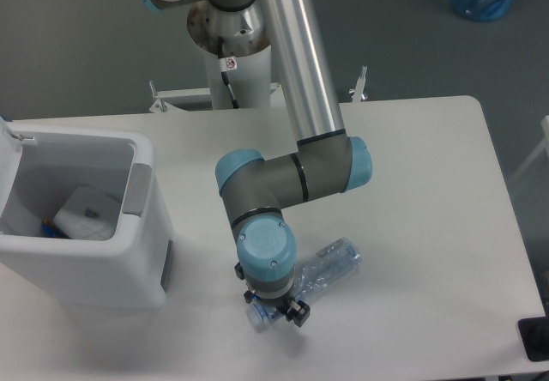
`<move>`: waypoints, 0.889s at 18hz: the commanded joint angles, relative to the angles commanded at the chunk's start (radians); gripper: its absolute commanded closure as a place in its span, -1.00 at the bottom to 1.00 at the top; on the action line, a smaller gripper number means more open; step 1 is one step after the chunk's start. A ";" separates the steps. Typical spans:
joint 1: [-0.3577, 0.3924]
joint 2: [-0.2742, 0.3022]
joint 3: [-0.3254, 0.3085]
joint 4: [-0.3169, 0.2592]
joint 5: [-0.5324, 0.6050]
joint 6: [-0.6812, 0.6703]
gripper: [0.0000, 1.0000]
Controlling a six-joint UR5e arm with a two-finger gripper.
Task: Place the trash in the trash can
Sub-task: 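Lower the gripper around the bottle's middle and close on it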
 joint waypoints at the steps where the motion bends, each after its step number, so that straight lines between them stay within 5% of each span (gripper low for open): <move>1: 0.000 0.003 0.002 0.000 -0.002 -0.012 0.41; 6: 0.000 0.021 0.009 0.026 -0.009 -0.035 0.50; 10: 0.012 0.098 0.017 0.026 -0.037 -0.035 0.50; 16: 0.080 0.219 0.060 0.026 -0.300 -0.144 0.50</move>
